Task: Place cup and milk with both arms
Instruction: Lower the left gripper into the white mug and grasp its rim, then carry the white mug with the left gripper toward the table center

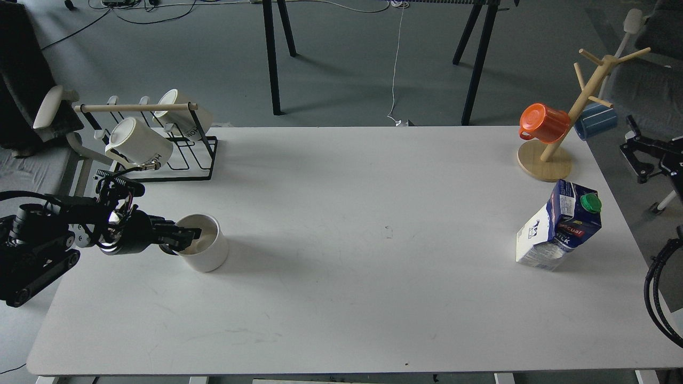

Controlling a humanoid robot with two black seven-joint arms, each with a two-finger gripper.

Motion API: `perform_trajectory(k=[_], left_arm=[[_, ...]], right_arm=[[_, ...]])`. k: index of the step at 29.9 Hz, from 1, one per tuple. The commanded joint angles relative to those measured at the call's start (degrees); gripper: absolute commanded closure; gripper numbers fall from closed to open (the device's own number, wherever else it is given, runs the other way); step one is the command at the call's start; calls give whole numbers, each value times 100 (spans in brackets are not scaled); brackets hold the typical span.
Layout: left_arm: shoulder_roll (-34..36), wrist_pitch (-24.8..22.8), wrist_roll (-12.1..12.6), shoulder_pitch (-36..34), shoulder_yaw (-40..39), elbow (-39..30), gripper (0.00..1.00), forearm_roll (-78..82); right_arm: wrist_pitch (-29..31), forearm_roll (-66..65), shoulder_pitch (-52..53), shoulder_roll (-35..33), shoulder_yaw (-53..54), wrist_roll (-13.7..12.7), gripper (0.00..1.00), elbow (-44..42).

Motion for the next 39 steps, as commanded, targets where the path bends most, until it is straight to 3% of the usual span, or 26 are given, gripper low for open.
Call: perform_trajectory(k=[1,4,11,16,21,27,39], left_arm=[[-56,289,0,-1,-35,70,95,-71],[-47,633,0,7,-8,96,95,-80],[32,598,0,-142,-87,-193,95,-98],[-3,81,0,-905,-70,-685,95,-98],[-1134,-429,0,-1477,-35,-651,95,-98],[-2313,-518,0,-1531,-8,-98,95,-19],[-3149,-474,0,-1338,335,448,93,34]], right_arm=[[0,0,-9,3,-7,0,2,0],[0,0,-18,3,-7,0,2,0],[0,0,-62,11,1,0,2,9],[0,8,-62,20,124,0,2,-26],[0,192,-80,29,125,0,3,-307],[0,290,-246,20,142,0,3,-360],[0,298,-247,3,151,0,3,-360]])
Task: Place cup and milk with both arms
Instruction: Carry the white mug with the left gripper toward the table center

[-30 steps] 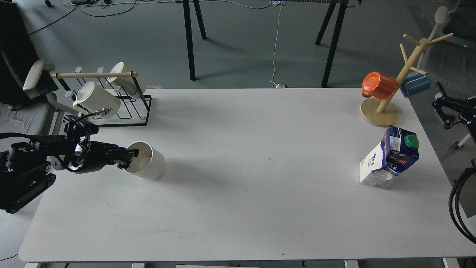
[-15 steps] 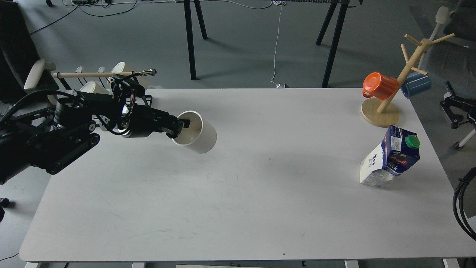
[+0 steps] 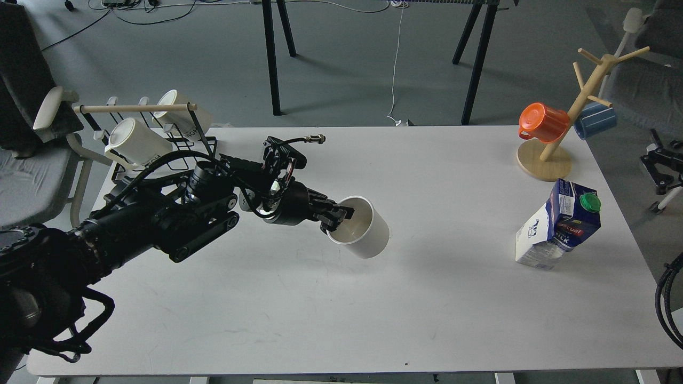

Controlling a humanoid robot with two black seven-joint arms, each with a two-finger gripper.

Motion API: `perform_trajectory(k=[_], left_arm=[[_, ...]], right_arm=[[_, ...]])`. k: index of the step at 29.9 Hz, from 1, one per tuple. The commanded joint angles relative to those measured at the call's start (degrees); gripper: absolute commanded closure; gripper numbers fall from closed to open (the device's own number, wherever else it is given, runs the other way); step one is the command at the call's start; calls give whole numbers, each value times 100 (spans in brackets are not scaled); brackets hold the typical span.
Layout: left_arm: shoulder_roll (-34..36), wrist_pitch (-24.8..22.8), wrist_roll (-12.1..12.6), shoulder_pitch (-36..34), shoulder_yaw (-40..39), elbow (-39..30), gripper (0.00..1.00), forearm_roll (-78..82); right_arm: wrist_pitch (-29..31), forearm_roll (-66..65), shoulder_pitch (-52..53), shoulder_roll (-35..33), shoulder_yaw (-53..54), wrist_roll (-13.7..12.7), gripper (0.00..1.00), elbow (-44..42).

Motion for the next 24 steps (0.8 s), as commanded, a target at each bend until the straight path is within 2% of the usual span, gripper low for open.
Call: perform_trajectory(k=[1,6,17,20,24], left_arm=[[-171,5,-1,119,13,85,91,6],[-267,5,-1,224,13,94,82,6],[-250,14,-1,330,13,147,77,6],[-197,-4,-1,321,-5,138,65,-47],[-57,-74,-1,304,-303,138,24,-475]], right_arm=[[0,0,-1,-1,1,0,3,0],[0,0,8,-1,1,0,3,-8],[0,0,-1,-1,-8,0,3,-8],[0,26,-1,-1,1,0,3,0],[0,44,8,-44,10,-9,3,62]])
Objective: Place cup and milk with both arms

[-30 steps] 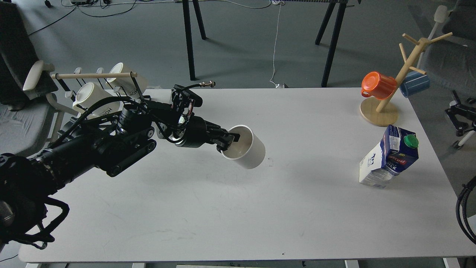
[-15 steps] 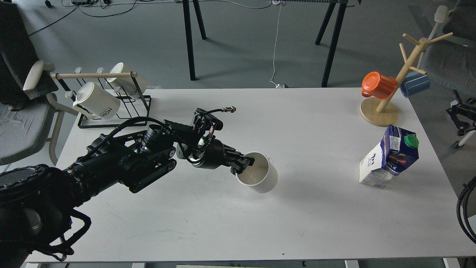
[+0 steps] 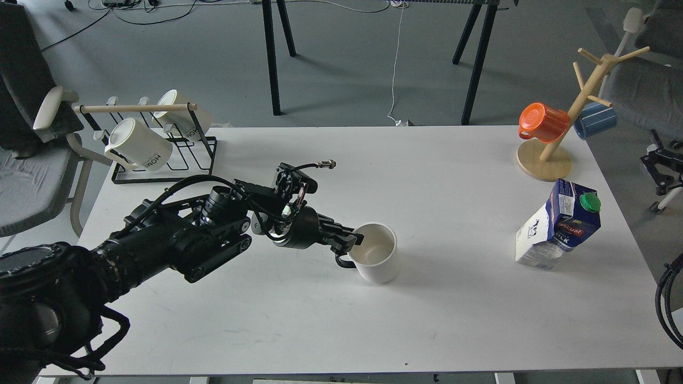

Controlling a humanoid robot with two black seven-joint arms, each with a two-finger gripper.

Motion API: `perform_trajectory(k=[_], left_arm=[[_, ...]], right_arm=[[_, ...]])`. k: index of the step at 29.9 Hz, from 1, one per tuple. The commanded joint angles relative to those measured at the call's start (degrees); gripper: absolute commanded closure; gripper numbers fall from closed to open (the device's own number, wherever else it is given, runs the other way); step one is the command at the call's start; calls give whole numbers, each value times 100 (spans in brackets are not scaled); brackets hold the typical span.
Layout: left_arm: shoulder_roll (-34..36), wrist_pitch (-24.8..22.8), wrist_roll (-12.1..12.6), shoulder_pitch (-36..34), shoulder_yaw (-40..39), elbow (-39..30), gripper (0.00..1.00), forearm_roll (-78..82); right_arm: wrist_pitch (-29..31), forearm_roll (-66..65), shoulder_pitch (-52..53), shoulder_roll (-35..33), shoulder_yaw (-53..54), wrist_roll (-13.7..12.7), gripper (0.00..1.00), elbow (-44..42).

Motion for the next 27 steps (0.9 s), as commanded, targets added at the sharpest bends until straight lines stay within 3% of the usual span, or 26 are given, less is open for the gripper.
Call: perform_trajectory(k=[1,4,7,15,20,27], left_arm=[[205,-76,0,-24,-310,-20,18,-647],[503,-575,0,-24,-416,-90,16,-1709],[872,-582,0,-42,-696,-196,15,-2870],[1953,-582,0,72,-2735,-56,15,-6806],[2622,-582,0,301,-2736,383,14,-8593],[2719,-582,0,837,-2771,490,13,-9333]], right_arm=[[0,21,0,-112,48,-18,3,76],[0,38,0,-288,136,-26,3,181],[0,38,9,-429,206,-27,3,278],[0,169,-17,-1140,207,-62,3,814],[0,1652,-517,-1484,198,-62,3,840],[0,2780,-1905,-1581,154,-53,3,972]])
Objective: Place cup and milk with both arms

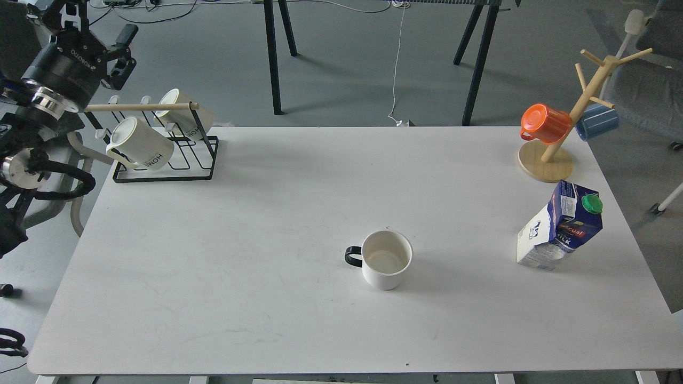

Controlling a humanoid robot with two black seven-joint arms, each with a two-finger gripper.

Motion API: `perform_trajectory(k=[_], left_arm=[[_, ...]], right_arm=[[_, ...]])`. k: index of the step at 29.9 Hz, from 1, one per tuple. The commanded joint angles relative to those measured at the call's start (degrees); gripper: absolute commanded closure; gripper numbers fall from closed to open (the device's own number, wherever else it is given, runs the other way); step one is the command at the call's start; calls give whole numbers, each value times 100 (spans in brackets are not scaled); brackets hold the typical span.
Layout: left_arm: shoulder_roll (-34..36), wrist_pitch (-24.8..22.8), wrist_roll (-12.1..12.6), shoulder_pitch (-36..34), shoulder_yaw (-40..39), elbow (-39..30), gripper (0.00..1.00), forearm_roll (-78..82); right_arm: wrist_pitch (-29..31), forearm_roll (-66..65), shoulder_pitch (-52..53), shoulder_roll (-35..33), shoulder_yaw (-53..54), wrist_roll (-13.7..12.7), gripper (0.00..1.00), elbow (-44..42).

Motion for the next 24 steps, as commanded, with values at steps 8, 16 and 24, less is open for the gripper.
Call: perform_trajectory(k=[8,16,24], left_arm=[[-96,0,0,402,-28,2,10,-142],[-272,0,0,411,24,11,9,-116],[-280,0,0,446,33,11,8,-81]], right_arm=[[0,390,-2046,299,-186,3,2,535],[0,-549,-1688,1783,-758,3,2,456],[0,-1095,-1195,2619,-872,20,1,456]])
